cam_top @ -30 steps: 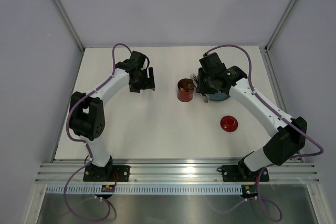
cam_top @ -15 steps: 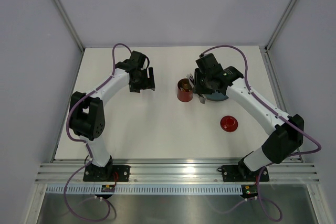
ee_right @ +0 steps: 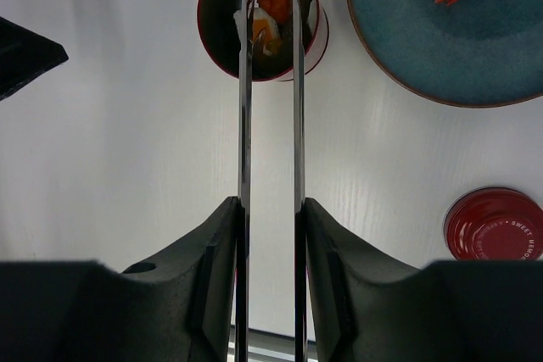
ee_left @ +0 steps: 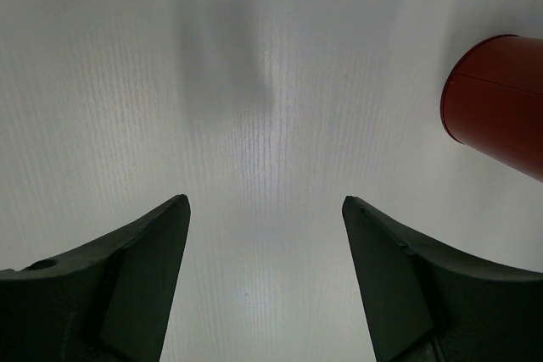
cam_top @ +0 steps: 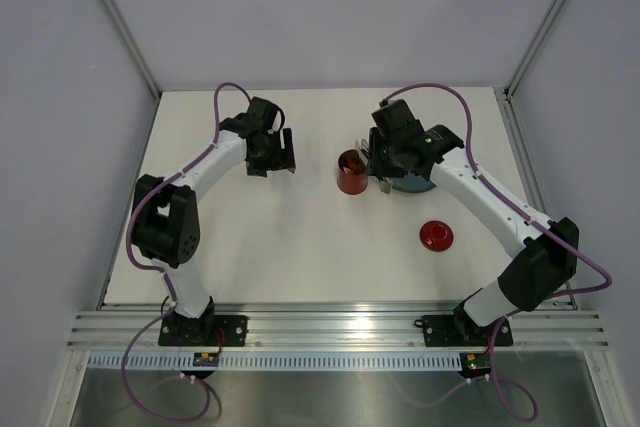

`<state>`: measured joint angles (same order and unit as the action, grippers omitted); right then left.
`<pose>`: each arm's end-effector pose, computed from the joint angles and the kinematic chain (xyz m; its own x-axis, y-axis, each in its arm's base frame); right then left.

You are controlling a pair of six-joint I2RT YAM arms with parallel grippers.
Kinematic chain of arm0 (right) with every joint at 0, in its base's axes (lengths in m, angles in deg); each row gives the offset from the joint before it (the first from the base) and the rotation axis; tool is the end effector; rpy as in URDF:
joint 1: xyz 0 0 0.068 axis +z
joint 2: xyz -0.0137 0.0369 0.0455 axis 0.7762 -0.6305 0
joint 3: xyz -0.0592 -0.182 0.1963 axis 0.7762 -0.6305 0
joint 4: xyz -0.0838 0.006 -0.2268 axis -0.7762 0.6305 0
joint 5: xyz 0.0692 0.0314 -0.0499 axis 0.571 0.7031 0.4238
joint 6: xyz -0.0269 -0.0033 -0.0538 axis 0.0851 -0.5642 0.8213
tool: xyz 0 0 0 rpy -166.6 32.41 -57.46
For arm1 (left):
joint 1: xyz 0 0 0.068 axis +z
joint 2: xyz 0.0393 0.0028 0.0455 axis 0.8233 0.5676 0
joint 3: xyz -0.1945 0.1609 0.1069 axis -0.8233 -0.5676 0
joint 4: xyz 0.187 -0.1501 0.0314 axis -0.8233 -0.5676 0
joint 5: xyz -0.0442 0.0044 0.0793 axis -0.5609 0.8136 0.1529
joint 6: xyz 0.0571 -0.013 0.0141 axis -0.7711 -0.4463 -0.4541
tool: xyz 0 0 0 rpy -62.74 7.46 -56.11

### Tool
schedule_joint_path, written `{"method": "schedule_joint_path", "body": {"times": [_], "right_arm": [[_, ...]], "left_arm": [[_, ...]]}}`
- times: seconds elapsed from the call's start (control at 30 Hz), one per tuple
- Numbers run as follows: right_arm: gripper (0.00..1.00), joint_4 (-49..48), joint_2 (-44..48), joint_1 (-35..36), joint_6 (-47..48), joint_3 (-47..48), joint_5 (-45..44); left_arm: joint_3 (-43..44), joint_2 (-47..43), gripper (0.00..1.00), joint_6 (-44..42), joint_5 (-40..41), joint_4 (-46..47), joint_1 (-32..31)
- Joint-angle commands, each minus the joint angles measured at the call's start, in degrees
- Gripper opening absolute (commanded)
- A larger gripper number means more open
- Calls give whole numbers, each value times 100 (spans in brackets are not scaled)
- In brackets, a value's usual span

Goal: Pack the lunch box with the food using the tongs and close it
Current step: Place the fake food in the packing box, then pick up the fake food from the plate.

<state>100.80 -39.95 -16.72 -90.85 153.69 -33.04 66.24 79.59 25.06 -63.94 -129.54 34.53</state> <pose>0.2590 0.1684 0.3327 -0.8045 0.0294 -0.5933 -0.1113 0.9736 0.1991 0.3437 -0.1323 0.2448 -0.8995 -0.1352 -0.4154 -0.0400 0.9724 -0.2299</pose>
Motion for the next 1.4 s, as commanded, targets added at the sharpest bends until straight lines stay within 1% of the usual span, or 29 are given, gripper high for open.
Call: {"method": "schedule_joint_path", "body": {"times": [0.0, 0.07, 0.17, 0.27, 0.37, 0.5, 0.63, 0.83, 1.17, 1.37], "right_arm": [[41, -118, 266, 70, -23, 314, -524], [40, -92, 337, 70, -23, 340, -710], [41, 22, 346, 52, -58, 375, -1306], [40, 110, 284, -87, -41, 358, -1414], [41, 49, 232, -334, -110, 183, -1231], [41, -100, 223, -878, -207, -195, -914], [42, -241, 188, -1107, -260, -573, -746], [44, -373, 30, -1143, -269, -819, -658], [44, -549, -339, -1143, -287, -908, -596], [44, -549, -331, -1152, -322, -969, -702]], "left_arm": [[10, -166, 77, -11, 16, 105, 32], [10, -157, 77, -11, 7, 113, 32], [10, -166, 77, -11, -2, 113, 32], [1, -192, 77, -29, 24, 105, 32], [1, -184, 77, -37, 16, 113, 23], [-34, -210, 77, -46, 16, 105, 32], [-25, -219, 77, -55, 16, 105, 32], [1, -166, 77, -46, -37, 113, 32], [10, -166, 77, -117, -2, 69, 23], [19, -166, 77, -125, 7, 61, 23]]}}
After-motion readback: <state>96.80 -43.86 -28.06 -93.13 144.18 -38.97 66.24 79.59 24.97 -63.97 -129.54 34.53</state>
